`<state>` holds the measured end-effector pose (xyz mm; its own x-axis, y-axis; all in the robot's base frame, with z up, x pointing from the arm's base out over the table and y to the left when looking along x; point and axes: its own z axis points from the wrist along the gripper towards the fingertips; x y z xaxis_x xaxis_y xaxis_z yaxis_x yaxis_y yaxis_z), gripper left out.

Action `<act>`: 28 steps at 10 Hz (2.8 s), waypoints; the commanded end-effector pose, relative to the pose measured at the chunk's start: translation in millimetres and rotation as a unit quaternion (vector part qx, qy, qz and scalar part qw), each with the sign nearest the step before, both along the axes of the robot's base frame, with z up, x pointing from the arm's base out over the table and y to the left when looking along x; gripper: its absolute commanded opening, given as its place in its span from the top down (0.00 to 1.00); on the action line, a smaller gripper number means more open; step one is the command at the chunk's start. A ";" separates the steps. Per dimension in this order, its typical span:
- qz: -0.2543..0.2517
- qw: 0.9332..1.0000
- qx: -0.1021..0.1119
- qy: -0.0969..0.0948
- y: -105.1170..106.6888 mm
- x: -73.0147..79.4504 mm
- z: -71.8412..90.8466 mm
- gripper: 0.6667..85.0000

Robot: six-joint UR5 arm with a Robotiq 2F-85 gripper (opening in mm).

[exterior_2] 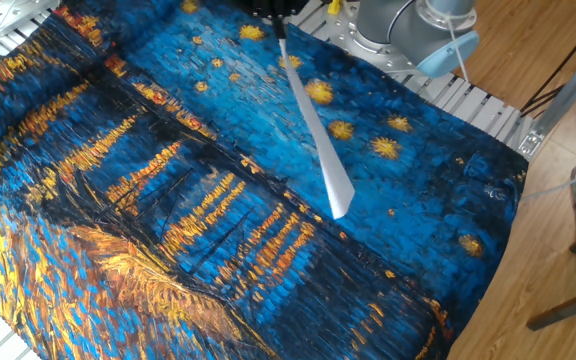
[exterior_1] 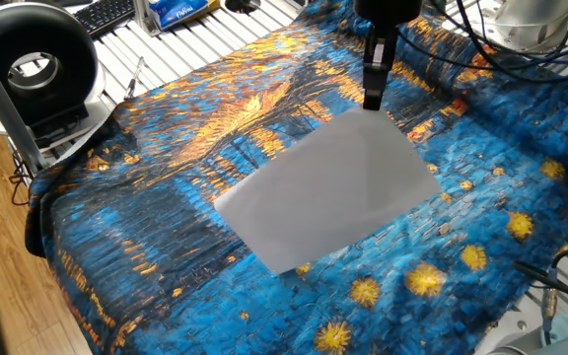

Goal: Flip over and spread out the paper that is laid flat on the table

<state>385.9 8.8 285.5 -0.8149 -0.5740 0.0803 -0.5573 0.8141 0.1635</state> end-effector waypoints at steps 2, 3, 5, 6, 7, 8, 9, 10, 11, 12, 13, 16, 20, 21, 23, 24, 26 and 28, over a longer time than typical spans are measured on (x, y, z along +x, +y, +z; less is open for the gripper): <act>0.033 0.999 -0.033 -0.013 -21.1 15.3 8.8 1.00; 0.043 0.998 -0.040 -0.018 -24.1 20.8 13.4 1.00; 0.063 0.996 -0.049 -0.038 -29.0 33.5 15.6 1.00; 0.066 0.996 -0.047 -0.045 -27.9 37.5 12.5 1.00; 0.071 0.995 -0.043 -0.051 -26.2 40.7 9.0 1.00; 0.074 0.995 -0.043 -0.057 -25.7 43.8 8.0 1.00; 0.079 0.994 -0.043 -0.060 -25.1 46.1 8.1 1.00; 0.085 0.993 -0.044 -0.064 -25.3 48.2 7.6 1.00; 0.092 0.992 -0.048 -0.066 -27.0 49.3 7.7 1.00; 0.096 0.992 -0.053 -0.066 -29.0 50.0 8.0 1.00; 0.095 0.992 -0.051 -0.065 -27.9 49.7 8.0 1.00; 0.090 0.993 -0.054 -0.062 -28.5 48.5 8.2 1.00; 0.087 0.993 -0.048 -0.063 -25.3 48.9 8.1 1.00; 0.074 0.994 -0.047 -0.066 -24.1 50.6 8.0 1.00; 0.058 0.995 -0.024 -0.071 -10.9 52.6 8.0 1.00; 0.056 0.995 -0.023 -0.076 -10.5 55.0 8.0 1.00; 0.045 0.994 -0.027 -0.096 -11.3 66.2 8.0 1.00; 0.049 0.994 -0.031 -0.097 -13.7 66.6 8.0 1.00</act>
<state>447.2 -7.8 292.2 -0.7558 -0.6547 -0.0116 -0.6547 0.7559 0.0011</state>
